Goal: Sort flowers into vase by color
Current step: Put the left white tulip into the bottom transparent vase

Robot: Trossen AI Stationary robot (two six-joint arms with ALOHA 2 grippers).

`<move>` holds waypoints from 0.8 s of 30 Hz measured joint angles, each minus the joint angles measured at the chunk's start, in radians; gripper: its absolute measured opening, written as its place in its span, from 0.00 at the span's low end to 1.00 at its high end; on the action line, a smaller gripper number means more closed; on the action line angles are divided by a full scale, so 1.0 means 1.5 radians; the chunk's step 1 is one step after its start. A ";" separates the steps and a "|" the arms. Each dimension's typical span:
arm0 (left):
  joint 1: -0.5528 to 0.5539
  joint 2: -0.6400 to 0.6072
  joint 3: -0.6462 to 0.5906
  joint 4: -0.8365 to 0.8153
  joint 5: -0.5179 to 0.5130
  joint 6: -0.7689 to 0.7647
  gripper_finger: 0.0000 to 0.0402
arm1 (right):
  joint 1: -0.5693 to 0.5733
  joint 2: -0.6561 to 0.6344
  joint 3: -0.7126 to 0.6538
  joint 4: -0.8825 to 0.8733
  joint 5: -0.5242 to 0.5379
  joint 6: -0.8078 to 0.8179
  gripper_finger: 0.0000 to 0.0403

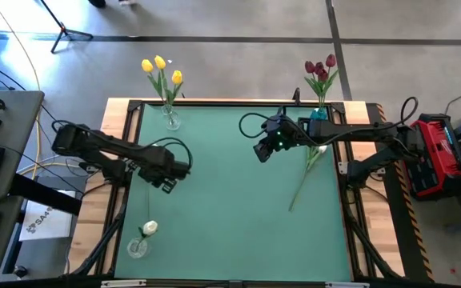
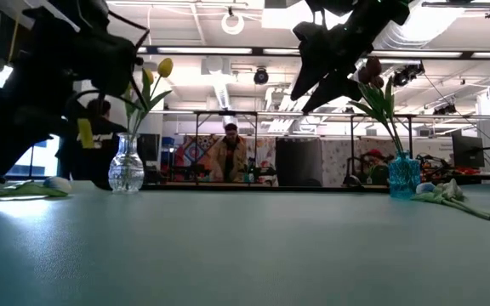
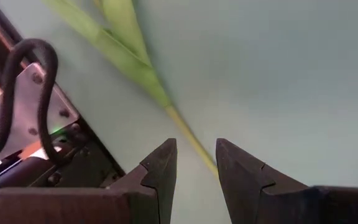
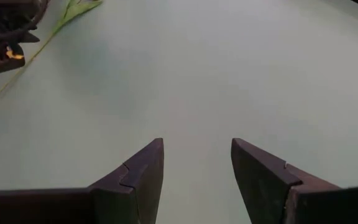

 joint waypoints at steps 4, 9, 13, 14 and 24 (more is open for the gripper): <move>0.005 0.038 0.000 -0.020 -0.009 -0.040 0.25 | 0.000 0.000 0.000 0.000 0.009 0.000 0.44; 0.017 0.101 0.000 -0.018 0.004 -0.034 0.25 | 0.002 0.000 0.000 -0.004 0.039 -0.003 0.44; 0.024 0.150 0.000 0.005 0.002 -0.003 0.25 | 0.002 0.000 0.000 -0.006 0.045 -0.014 0.44; 0.026 0.159 0.000 0.020 0.003 0.009 0.25 | 0.002 0.000 0.000 -0.009 0.045 -0.017 0.44; 0.052 0.194 0.003 0.050 0.027 0.056 0.25 | 0.002 0.000 0.000 -0.051 0.058 -0.030 0.44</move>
